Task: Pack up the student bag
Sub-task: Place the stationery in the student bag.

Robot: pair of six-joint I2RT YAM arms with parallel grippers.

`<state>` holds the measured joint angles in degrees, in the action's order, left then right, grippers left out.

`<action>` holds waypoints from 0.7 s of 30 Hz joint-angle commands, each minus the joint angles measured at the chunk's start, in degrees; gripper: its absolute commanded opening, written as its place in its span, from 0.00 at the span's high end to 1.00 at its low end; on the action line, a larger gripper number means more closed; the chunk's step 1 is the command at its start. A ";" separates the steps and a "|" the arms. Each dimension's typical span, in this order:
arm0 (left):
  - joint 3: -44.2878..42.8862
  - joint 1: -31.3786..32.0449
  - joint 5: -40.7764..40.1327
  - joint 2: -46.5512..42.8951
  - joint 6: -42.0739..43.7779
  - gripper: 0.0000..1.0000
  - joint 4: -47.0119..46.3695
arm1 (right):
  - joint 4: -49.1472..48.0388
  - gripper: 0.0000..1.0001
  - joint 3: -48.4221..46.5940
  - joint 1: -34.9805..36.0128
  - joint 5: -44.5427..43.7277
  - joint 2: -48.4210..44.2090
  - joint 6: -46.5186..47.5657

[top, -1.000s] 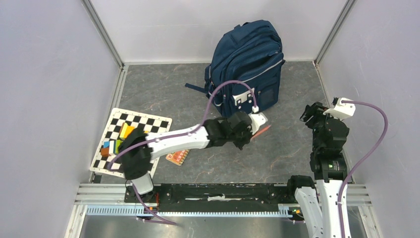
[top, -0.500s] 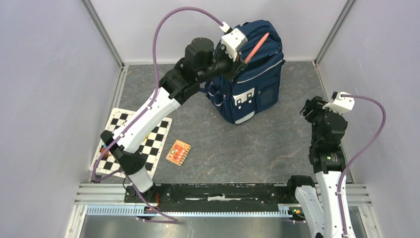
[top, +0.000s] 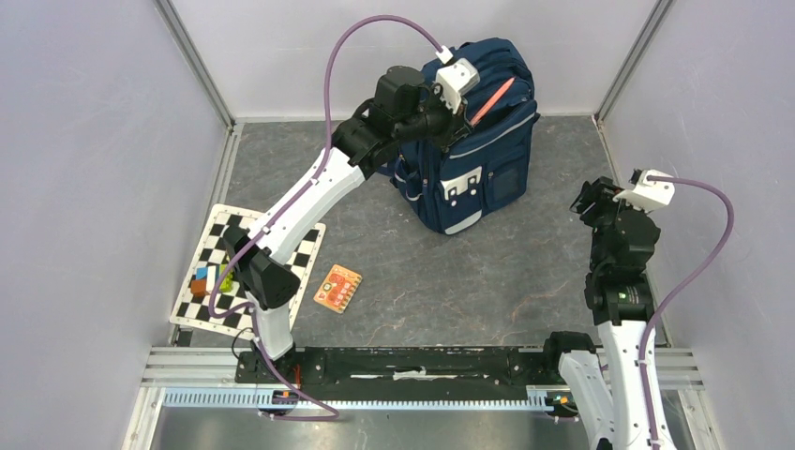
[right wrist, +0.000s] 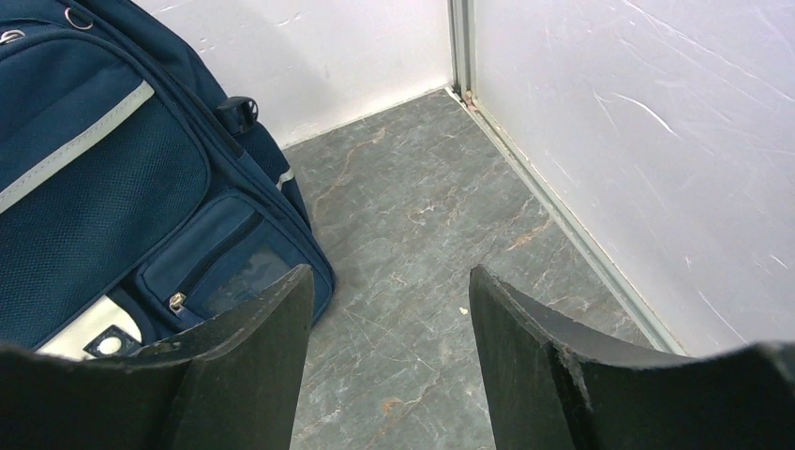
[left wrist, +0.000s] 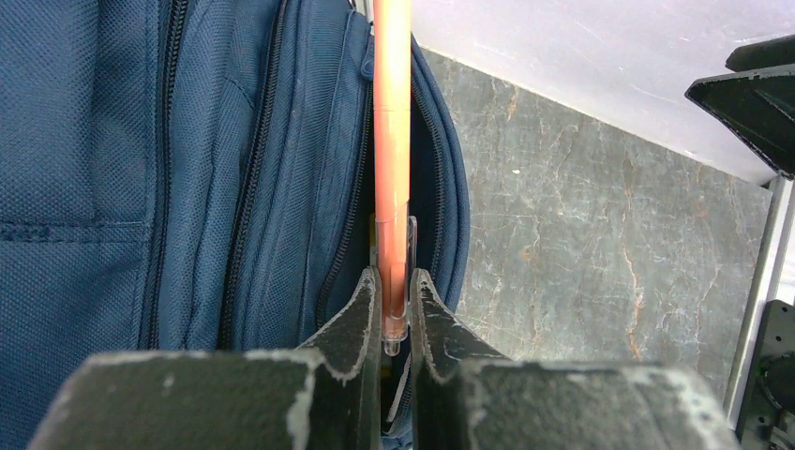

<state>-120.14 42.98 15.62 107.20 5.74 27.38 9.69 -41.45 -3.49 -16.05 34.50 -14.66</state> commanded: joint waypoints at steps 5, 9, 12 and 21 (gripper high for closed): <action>1.31 -0.44 -0.05 -1.73 2.83 0.90 -0.43 | -4.67 0.33 -2.93 -0.12 -0.52 2.63 1.18; 2.94 -0.44 -0.91 -2.63 3.43 0.80 0.36 | -5.60 0.33 -2.19 -0.12 0.05 3.08 1.03; 3.09 -0.44 -1.20 -2.90 3.29 0.71 0.29 | -5.98 0.33 -2.07 -0.12 0.43 3.51 0.76; 2.58 -0.44 -1.72 -4.64 0.40 0.41 -1.42 | -7.77 0.29 -3.42 -0.12 3.80 7.42 0.96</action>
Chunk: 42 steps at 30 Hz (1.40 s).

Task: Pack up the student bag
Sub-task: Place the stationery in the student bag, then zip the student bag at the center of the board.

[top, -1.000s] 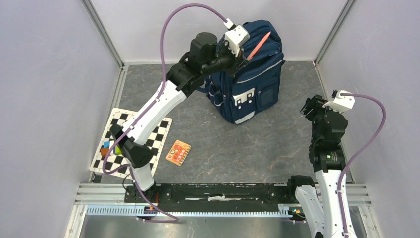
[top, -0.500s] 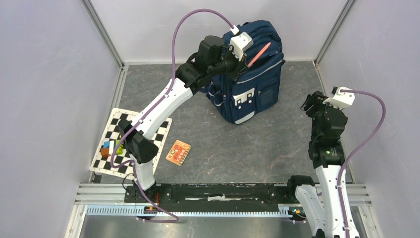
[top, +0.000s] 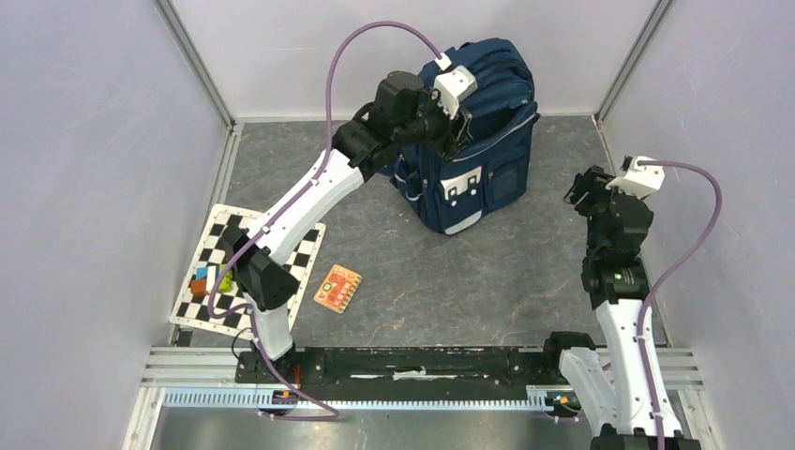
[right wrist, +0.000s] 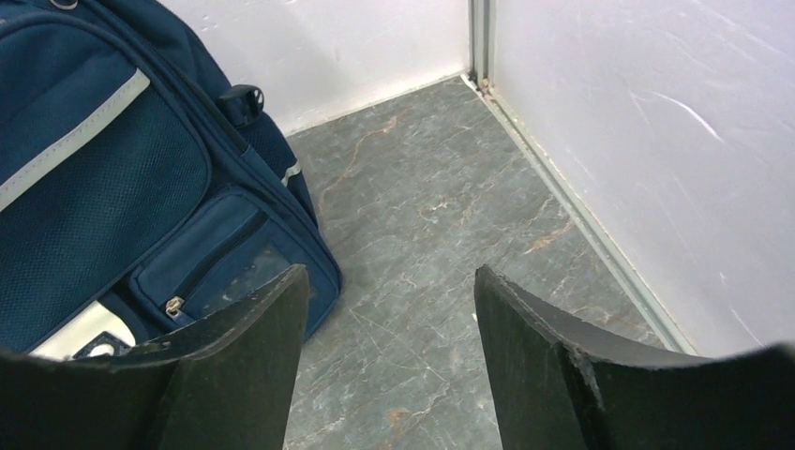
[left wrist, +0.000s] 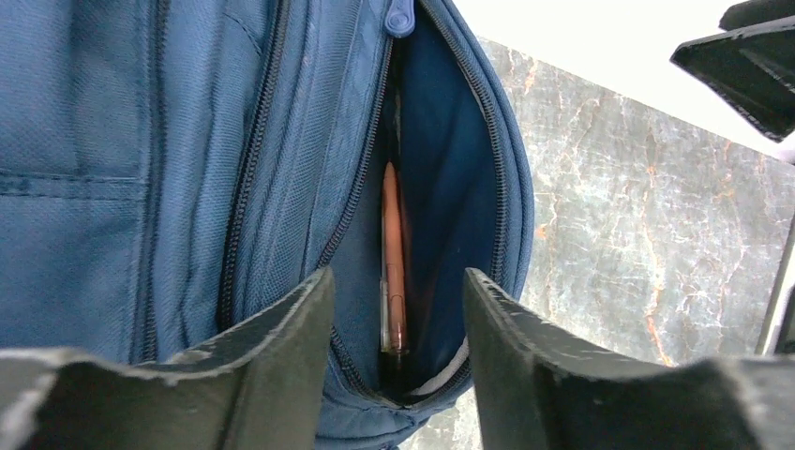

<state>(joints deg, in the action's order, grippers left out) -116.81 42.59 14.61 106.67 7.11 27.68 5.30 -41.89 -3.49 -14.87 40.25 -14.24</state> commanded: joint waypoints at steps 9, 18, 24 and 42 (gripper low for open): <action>-2.71 -0.78 -7.72 -7.72 -8.20 0.12 -0.73 | -9.67 0.23 -11.02 -0.12 25.73 10.88 9.33; 3.65 -5.19 -8.82 -11.91 -14.46 0.00 0.09 | -10.81 0.25 -25.42 0.12 38.80 22.44 11.63; 9.24 -7.50 -9.74 -12.38 -17.77 0.00 -3.86 | -2.45 0.25 -37.12 2.50 40.32 31.41 15.26; 14.58 -8.60 -1.34 -12.56 -19.68 0.04 -9.97 | 27.54 0.22 -60.78 9.68 31.07 47.63 28.72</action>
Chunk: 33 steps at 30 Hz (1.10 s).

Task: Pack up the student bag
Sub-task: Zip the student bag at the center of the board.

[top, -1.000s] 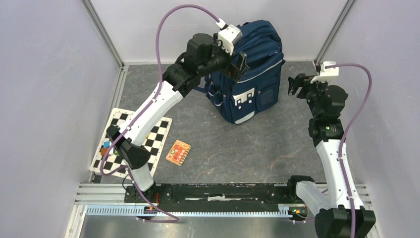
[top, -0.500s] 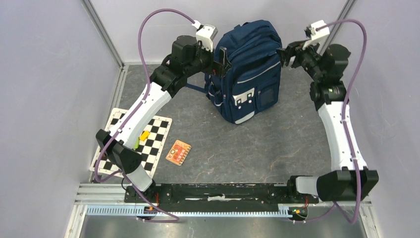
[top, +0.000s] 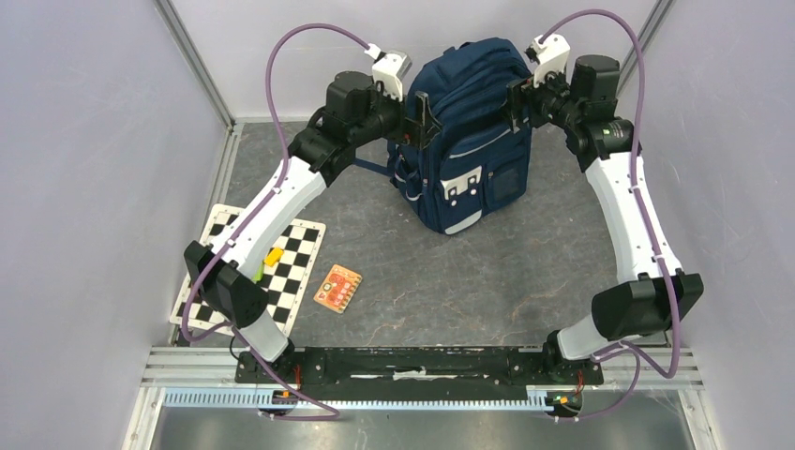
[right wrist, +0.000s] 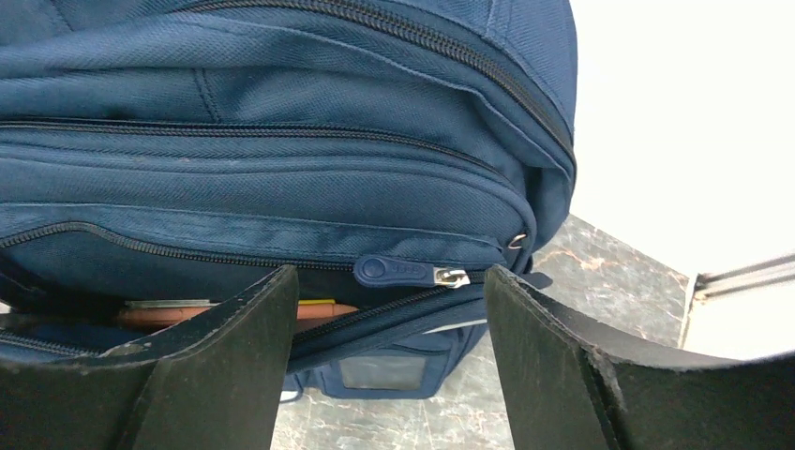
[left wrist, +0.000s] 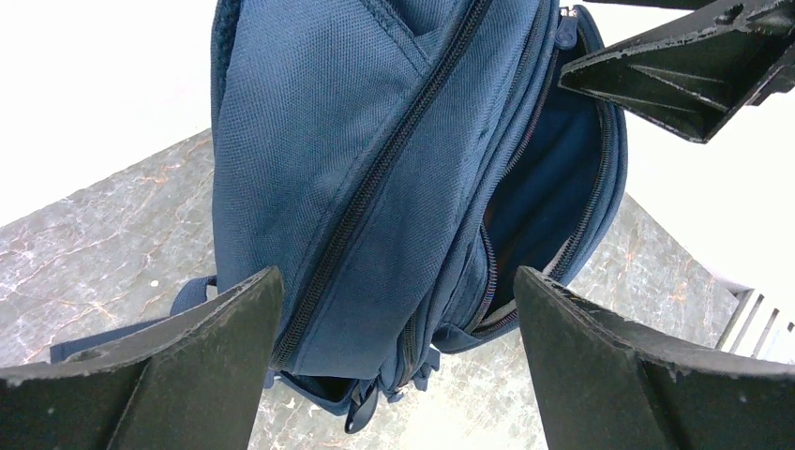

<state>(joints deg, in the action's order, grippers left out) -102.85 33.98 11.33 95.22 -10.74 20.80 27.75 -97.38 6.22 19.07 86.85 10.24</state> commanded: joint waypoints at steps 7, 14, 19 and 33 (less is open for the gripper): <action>1.59 -0.05 1.89 -1.68 -1.74 0.04 -3.41 | 9.37 0.24 -9.00 0.10 -3.07 5.52 8.16; 1.52 -0.02 1.70 -1.53 -1.83 0.04 -3.83 | 9.29 0.29 -9.95 0.14 -1.68 8.13 9.55; 1.69 -0.03 1.70 -1.41 -2.17 0.04 -3.75 | 4.42 0.40 -8.15 1.24 -3.54 6.95 9.21; 4.10 -0.05 3.74 -1.55 -5.41 0.04 -5.20 | -8.47 0.59 1.67 1.86 -4.23 -0.60 8.44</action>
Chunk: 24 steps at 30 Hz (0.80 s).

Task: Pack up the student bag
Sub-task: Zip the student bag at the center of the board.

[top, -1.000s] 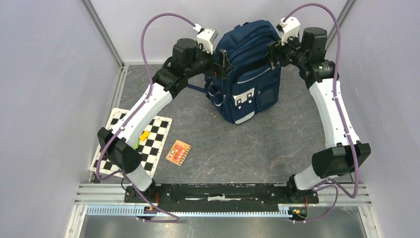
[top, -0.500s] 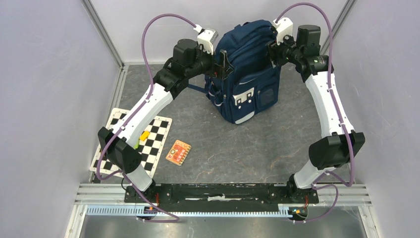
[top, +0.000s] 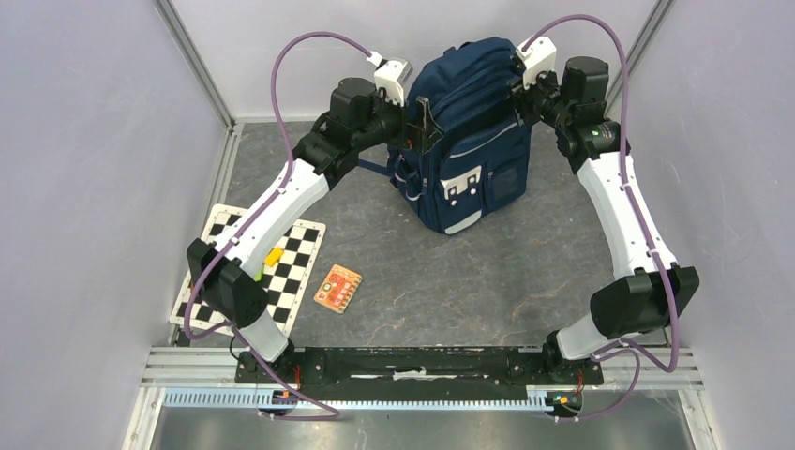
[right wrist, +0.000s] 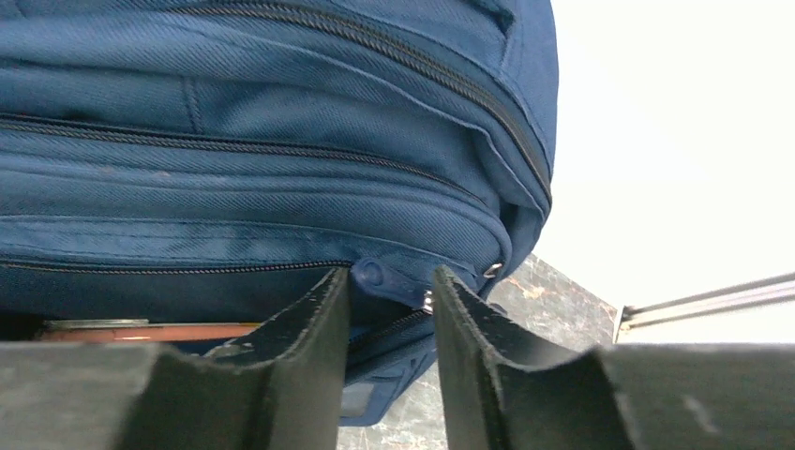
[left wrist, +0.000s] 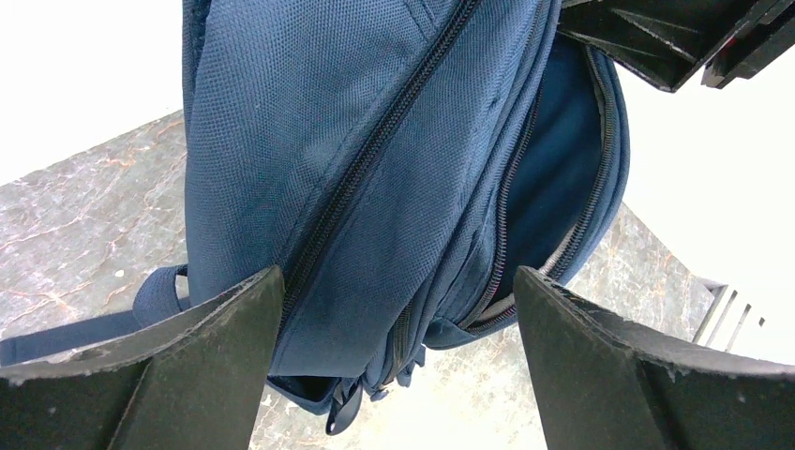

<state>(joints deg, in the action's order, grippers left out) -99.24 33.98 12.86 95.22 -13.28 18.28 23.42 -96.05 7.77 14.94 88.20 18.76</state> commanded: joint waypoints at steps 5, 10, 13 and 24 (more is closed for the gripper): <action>1.24 -0.05 2.17 -1.75 -2.72 0.04 -2.82 | -5.24 0.74 1.00 0.38 0.79 -3.17 -0.81; 1.06 -0.05 1.84 -0.94 -2.44 0.04 -2.91 | -4.34 0.75 1.52 0.35 1.20 -3.78 -0.10; 0.65 -0.01 1.81 -0.68 -2.45 0.04 -2.92 | -3.92 0.75 1.87 0.31 1.43 -4.09 0.04; 1.92 -0.03 1.90 -1.39 -1.77 0.04 -2.64 | -5.51 0.94 2.55 -3.16 12.03 -4.56 -4.71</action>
<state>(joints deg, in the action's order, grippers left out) -98.06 33.98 13.69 95.20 -14.09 16.93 20.58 -94.06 5.72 20.16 85.93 17.61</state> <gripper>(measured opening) 0.961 0.093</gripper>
